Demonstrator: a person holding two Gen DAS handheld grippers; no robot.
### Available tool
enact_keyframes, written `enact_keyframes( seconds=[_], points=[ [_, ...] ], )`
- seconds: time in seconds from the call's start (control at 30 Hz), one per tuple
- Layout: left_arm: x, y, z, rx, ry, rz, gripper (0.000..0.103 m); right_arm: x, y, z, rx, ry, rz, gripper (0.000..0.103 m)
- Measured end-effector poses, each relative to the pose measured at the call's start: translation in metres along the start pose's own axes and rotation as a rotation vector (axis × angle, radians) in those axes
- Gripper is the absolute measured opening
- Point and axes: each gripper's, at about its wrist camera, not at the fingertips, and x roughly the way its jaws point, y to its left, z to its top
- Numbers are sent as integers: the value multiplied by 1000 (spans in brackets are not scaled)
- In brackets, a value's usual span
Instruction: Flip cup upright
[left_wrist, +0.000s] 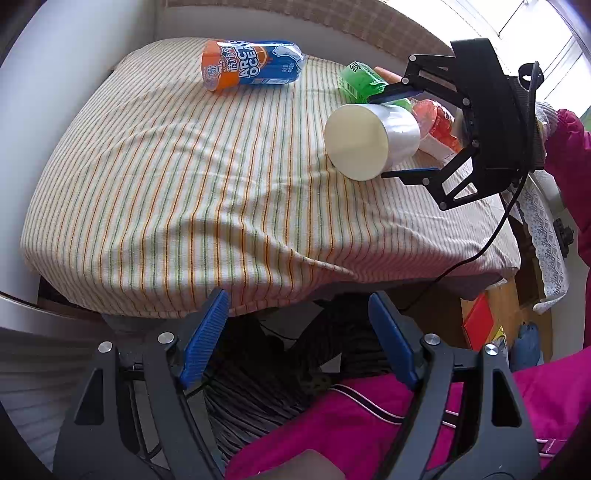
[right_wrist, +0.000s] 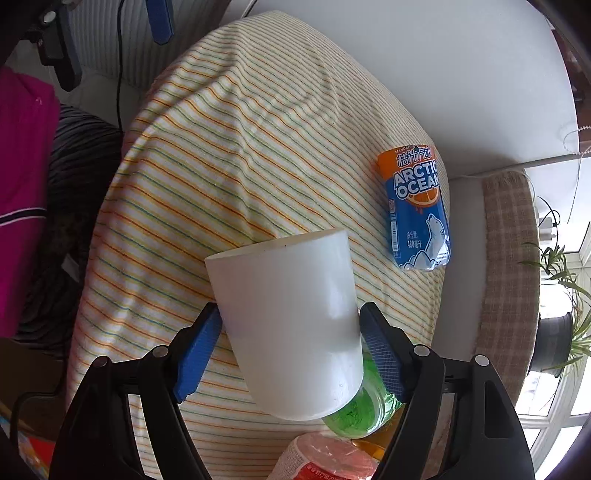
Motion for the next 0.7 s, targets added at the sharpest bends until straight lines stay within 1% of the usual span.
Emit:
enact_keyframes(
  seconds=[0.2, 0.33, 0.43, 0.57, 0.63, 0.7],
  points=[
    [-3, -2, 3, 13, -20, 6, 80, -13, -10, -6, 257, -101, 24, 76],
    [0, -7, 9, 17, -42, 7, 80, -22, -18, -24, 518, -184, 43, 76],
    [4, -12, 17, 18, -61, -5, 80, -31, -21, -42, 750, -260, 40, 76],
    [11, -28, 30, 63, -87, 10, 80, -39, -16, -63, 1030, -325, -7, 76],
    [15, -35, 35, 81, -90, -8, 80, -42, -11, -74, 1175, -349, -31, 76],
    [20, -40, 39, 98, -89, -21, 80, -45, -8, -82, 1300, -369, -83, 76]
  ],
)
